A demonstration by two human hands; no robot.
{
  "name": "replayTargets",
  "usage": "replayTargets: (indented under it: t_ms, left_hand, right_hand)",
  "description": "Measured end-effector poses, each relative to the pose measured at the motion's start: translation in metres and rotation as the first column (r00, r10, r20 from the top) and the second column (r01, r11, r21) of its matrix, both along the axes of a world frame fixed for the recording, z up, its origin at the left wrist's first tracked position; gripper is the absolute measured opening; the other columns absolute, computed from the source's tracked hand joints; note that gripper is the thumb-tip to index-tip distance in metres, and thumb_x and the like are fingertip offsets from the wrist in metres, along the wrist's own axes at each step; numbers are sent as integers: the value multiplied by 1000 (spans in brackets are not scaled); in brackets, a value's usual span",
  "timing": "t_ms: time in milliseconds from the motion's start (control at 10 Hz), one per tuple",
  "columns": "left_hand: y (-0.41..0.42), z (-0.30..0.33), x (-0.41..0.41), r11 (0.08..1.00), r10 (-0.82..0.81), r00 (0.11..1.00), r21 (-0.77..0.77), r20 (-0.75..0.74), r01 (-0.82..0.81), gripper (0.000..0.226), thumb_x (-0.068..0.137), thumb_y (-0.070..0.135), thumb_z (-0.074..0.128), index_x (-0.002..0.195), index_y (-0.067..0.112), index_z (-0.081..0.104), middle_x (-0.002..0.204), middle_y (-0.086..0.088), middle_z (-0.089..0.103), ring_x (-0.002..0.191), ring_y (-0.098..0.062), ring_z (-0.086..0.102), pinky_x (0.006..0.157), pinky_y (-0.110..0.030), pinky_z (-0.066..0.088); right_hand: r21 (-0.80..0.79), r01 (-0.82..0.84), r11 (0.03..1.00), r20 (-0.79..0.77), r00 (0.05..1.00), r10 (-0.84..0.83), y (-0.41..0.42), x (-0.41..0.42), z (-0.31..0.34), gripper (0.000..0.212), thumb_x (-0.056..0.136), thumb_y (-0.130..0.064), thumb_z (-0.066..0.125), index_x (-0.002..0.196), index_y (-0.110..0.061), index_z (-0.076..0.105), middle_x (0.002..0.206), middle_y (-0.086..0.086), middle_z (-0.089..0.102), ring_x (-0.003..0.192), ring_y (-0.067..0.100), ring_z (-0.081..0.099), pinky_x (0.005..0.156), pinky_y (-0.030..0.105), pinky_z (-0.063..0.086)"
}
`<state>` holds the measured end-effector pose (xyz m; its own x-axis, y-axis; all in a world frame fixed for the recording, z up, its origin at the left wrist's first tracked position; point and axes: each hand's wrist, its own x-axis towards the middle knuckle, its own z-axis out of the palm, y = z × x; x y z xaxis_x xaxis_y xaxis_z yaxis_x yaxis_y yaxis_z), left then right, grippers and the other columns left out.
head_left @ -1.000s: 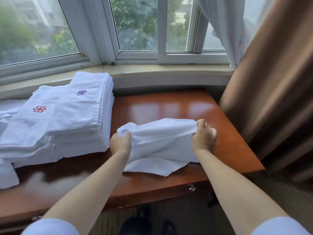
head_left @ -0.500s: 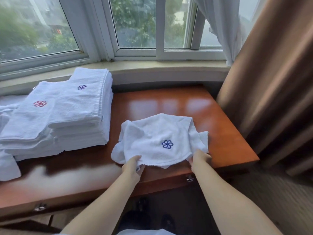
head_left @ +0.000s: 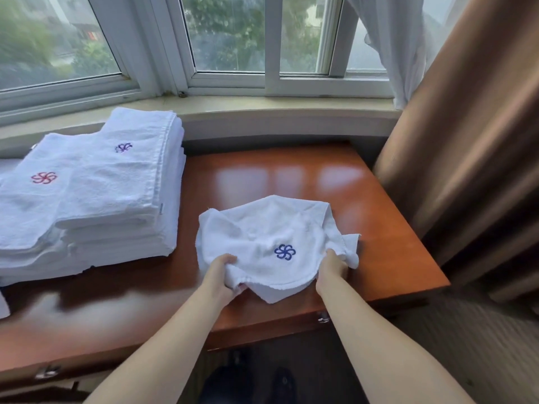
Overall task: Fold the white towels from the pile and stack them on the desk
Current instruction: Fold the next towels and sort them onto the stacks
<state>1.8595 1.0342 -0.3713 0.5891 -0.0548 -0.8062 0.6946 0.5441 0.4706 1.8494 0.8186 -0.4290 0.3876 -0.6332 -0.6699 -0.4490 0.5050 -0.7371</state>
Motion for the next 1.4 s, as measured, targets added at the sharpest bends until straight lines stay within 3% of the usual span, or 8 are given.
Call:
replayTargets:
  t_ms: [200, 300, 500, 600, 800, 900, 1100, 1400]
  left_hand:
    - [-20, 44, 83, 986, 66, 984, -160, 163, -40, 2, 83, 5, 54, 85, 7, 54, 64, -3, 66, 45, -15, 63, 38, -16, 46]
    - [-15, 65, 122, 999, 5, 963, -52, 270, 9, 16, 83, 10, 60, 98, 10, 54, 75, -4, 67, 48, -15, 64, 34, -15, 40]
    - [9, 0, 108, 956, 21, 995, 292, -96, 9, 13, 92, 5, 52, 95, 17, 55, 71, -5, 55, 47, -12, 45, 33, -11, 36]
    - [15, -22, 95, 922, 102, 991, 382, -85, -62, 36, 90, -6, 47, 118, 13, 57, 92, -12, 54, 33, -14, 39, 27, -9, 29]
    - [16, -10, 94, 837, 110, 975, 511, 192, -195, 53, 76, -13, 64, 126, -1, 53, 102, -19, 59, 53, -21, 52, 30, -12, 32]
    - [21, -19, 74, 716, 49, 960, 660, 275, -226, 59, 70, -4, 76, 120, 15, 51, 115, -6, 53, 76, -23, 58, 35, -18, 43]
    - [29, -45, 28, 613, 71, 989, 777, 127, -144, 90, 69, 0, 81, 144, 21, 38, 143, -15, 28, 100, -26, 50, 92, -37, 47]
    - [41, -47, -7, 836, 26, 999, 548, 28, -37, 21, 80, 5, 71, 98, 5, 59, 101, -18, 63, 69, -24, 58, 57, -28, 47]
  right_hand:
    - [41, 192, 981, 169, 966, -196, -18, 77, 47, 17, 86, -32, 56, 86, -15, 60, 83, 0, 61, 74, 20, 58, 77, 35, 50]
    - [-274, 67, 959, 145, 989, -28, -34, 109, 64, 46, 90, -49, 46, 109, -11, 63, 95, 7, 67, 87, 29, 63, 84, 36, 50]
    - [-240, -229, 943, -198, 963, 184, -32, 89, 4, 40, 92, -29, 49, 123, -4, 55, 113, 17, 63, 99, 39, 64, 88, 49, 53]
    - [-278, -186, 942, -237, 964, 120, -32, 76, -12, 11, 85, -18, 57, 94, -12, 58, 106, 16, 67, 86, 34, 65, 82, 43, 55]
    - [-324, 3, 946, 263, 961, 87, -31, 111, 44, 10, 87, -18, 56, 79, -23, 53, 70, -10, 44, 66, 13, 43, 63, 26, 39]
    - [-474, -21, 880, 182, 976, 121, -31, 102, 51, 16, 83, -25, 50, 67, -26, 46, 65, -12, 45, 64, 17, 42, 60, 31, 36]
    - [-242, -59, 968, -133, 991, 27, -14, 38, 0, 20, 89, -21, 45, 83, -9, 60, 94, 11, 68, 72, 27, 59, 66, 32, 50]
    - [348, 49, 936, 175, 978, -116, 1, -2, 16, 25, 96, -4, 50, 120, -11, 54, 110, 13, 58, 66, 18, 64, 41, 17, 48]
